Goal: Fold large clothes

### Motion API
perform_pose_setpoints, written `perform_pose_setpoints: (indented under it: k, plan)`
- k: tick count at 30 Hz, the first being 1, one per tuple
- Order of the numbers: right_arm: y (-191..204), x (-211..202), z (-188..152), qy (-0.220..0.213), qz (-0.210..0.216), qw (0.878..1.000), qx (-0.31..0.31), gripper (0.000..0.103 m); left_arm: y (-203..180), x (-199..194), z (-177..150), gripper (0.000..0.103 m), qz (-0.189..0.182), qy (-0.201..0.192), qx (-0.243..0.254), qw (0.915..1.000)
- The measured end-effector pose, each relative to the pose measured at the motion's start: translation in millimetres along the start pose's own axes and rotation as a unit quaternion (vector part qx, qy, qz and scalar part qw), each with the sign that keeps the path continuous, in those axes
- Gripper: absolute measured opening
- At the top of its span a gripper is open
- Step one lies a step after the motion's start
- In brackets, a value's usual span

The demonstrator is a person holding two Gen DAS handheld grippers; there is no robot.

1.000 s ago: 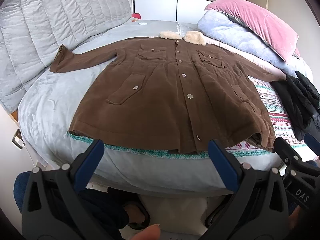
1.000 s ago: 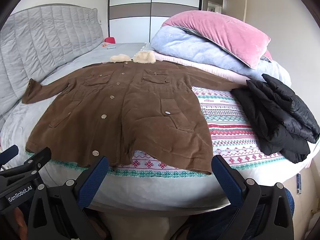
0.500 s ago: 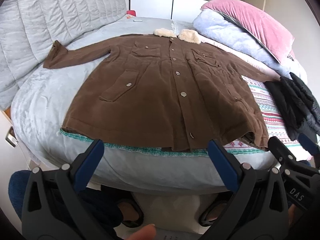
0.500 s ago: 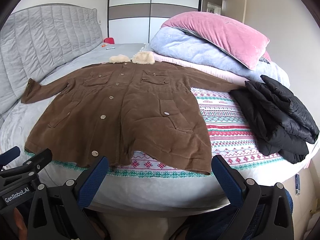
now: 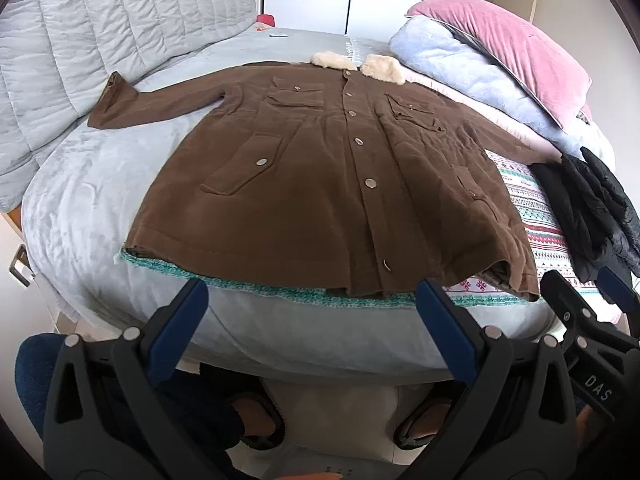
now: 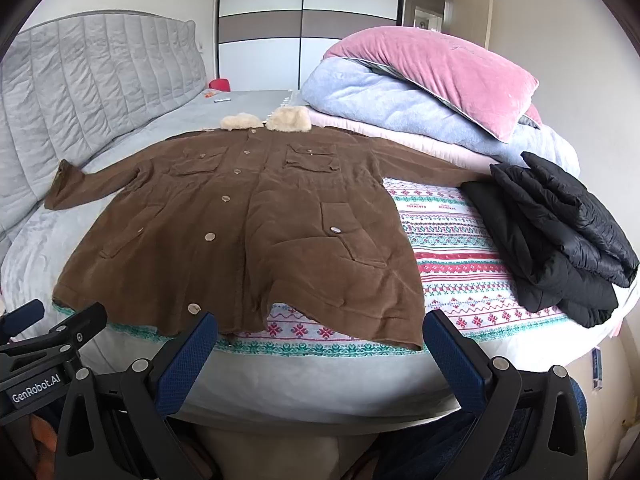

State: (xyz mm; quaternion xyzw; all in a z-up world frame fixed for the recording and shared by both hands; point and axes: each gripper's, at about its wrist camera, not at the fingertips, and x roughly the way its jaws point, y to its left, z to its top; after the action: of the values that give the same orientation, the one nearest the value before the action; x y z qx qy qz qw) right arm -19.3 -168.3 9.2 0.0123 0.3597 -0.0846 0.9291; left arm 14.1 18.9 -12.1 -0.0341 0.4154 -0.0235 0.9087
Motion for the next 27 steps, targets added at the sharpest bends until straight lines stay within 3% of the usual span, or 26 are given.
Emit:
perform_pose_setpoints:
  k: [27]
  plan:
    - [-0.6,0.0,-0.1,-0.001,-0.011,1.0,-0.005,0.103,-0.7,-5.5,3.0,0.103,-0.007,-0.012,0.003,0.9999]
